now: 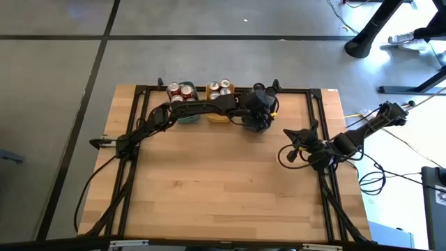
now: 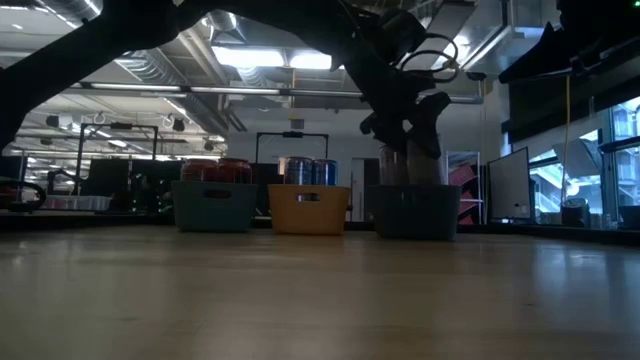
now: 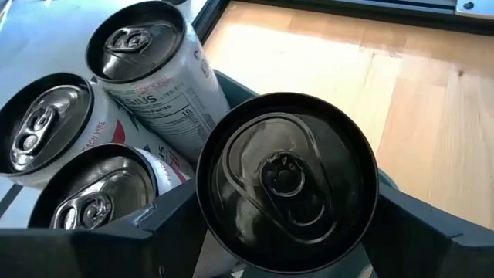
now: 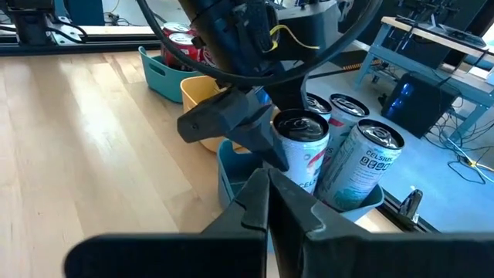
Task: Sort soda cans
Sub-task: Put the white-pink soda can into the blue bin
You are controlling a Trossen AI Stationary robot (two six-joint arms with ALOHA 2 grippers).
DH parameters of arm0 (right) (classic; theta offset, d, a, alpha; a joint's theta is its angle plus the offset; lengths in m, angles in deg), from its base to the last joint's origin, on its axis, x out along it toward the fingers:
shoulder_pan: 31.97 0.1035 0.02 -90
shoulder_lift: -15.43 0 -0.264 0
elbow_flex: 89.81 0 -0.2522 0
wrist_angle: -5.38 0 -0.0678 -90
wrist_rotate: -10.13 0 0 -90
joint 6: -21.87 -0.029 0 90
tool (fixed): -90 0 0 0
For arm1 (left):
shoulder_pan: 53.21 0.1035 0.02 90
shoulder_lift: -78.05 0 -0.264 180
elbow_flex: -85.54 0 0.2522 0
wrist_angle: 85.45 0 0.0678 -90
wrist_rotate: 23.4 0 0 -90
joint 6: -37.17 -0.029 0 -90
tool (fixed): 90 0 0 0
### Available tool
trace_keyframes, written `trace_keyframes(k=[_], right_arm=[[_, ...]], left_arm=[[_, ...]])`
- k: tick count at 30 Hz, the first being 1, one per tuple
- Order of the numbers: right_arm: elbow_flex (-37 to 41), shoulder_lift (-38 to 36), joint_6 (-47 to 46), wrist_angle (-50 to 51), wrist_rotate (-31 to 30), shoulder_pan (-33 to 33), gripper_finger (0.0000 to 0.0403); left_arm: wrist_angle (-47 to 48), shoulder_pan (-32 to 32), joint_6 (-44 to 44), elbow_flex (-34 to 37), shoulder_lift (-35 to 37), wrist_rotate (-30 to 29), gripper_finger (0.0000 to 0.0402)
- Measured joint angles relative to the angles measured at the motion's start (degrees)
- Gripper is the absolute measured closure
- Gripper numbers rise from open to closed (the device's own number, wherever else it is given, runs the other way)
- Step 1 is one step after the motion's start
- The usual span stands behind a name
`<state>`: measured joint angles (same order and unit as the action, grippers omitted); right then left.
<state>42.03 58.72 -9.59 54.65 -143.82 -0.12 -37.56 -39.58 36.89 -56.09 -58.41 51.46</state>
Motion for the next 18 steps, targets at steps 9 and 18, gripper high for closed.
trace_keyframes(k=[9,18], right_arm=[[0.0,0.0,-0.2,0.1,0.1,0.0,0.0398],[0.0,0.0,-0.2,0.2,0.1,0.0,0.0398]], left_arm=[[-0.2,0.4,1.4,0.0,-0.3,-0.1,0.0119],[0.0,0.0,0.2,0.0,-0.3,0.1,0.0119]])
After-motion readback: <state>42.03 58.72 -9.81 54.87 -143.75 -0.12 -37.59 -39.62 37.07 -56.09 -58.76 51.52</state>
